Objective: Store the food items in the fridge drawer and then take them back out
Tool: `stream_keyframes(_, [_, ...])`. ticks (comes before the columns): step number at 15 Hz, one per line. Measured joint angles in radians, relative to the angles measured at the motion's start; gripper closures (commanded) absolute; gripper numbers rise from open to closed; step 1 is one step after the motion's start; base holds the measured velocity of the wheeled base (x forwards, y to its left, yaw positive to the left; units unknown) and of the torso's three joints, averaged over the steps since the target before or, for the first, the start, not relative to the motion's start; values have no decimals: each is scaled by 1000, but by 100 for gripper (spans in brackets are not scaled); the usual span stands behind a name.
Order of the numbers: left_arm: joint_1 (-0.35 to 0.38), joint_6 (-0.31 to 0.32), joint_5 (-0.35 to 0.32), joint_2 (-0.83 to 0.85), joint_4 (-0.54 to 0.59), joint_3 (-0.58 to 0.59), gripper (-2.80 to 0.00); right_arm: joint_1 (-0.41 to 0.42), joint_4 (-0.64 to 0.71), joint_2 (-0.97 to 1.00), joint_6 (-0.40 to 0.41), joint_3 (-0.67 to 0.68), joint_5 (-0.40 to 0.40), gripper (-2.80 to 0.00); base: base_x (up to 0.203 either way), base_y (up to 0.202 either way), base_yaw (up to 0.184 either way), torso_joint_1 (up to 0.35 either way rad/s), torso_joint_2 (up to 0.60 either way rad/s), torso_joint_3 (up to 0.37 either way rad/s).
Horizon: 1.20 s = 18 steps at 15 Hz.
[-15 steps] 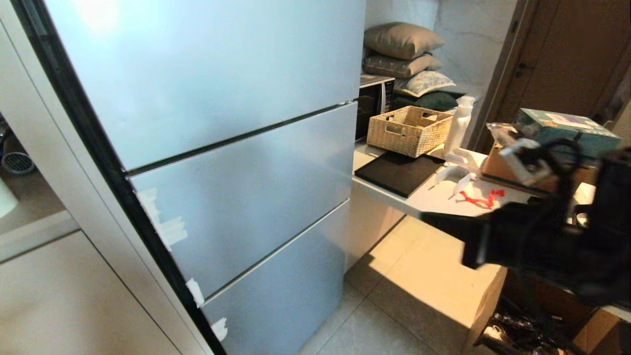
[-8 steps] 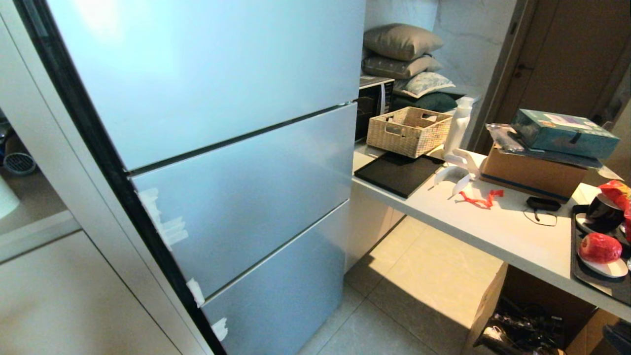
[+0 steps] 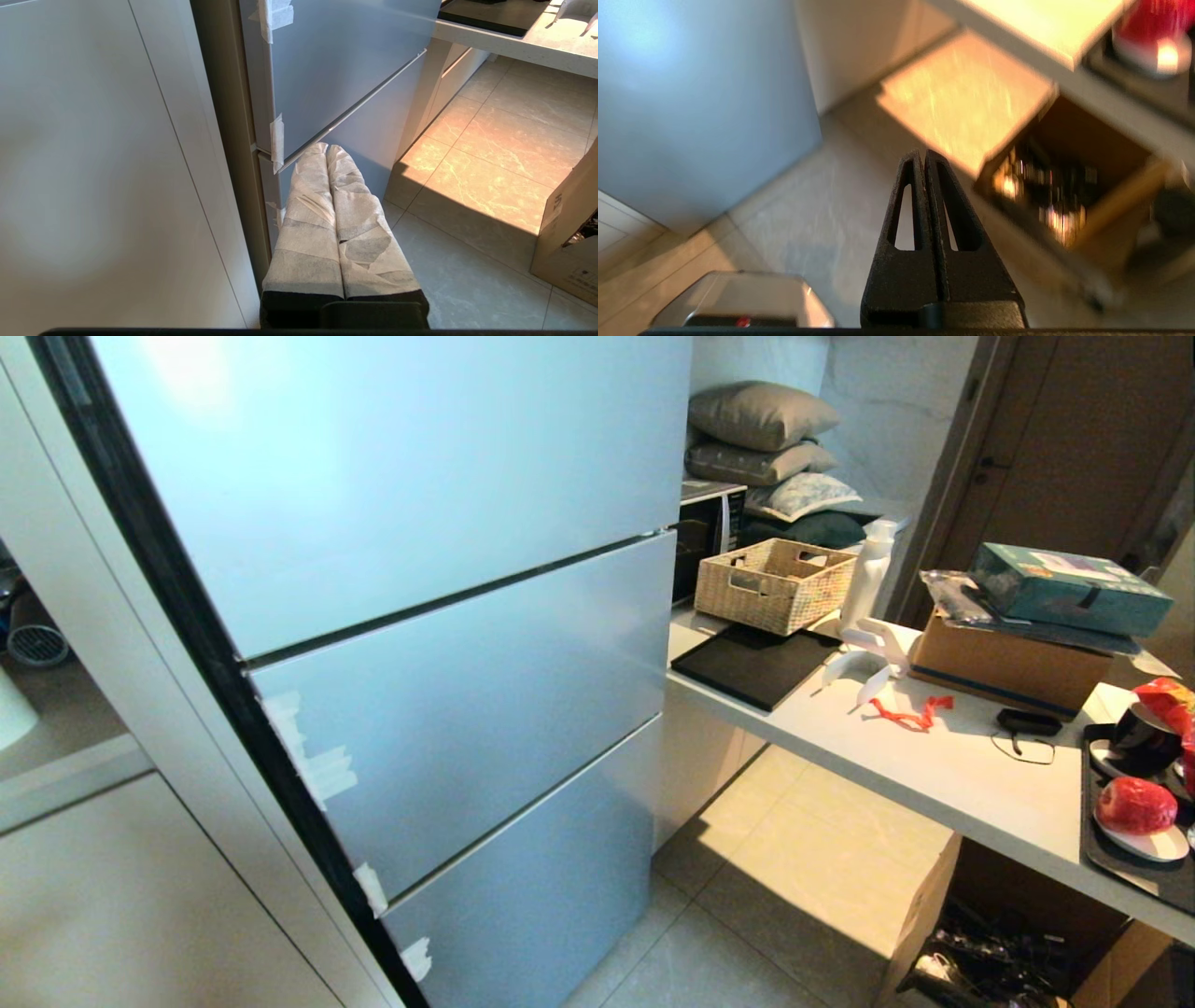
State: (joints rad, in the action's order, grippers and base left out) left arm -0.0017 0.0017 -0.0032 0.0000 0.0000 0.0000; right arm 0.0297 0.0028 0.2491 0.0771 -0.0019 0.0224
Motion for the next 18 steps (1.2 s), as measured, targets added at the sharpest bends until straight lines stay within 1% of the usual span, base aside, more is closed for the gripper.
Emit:
stream_keyframes(3, [0,0,0,0,0,0,0,-28,1,-137,14,1,-3,0,0,0,0,0,0,0])
stream_keyframes(4, [0,0,0,0,0,0,0,-31,1,-176,-3,1,-14,0,0,0,0,0,0,0])
stream_keyframes(6, [0,0,0,0,0,0,0,-32,0,-219,-92,2,-39,0,0,0,0,0,0,0])
stream_keyframes(7, [0,0,0,0,0,0,0,-32,-1,-231,-108,2,-41,0,0,0,0,0,0,0])
stream_keyframes(18, [0,0,0,0,-1,0,0,-31,0,-251,-120,2,-54,0,0,0,0,0,0,0])
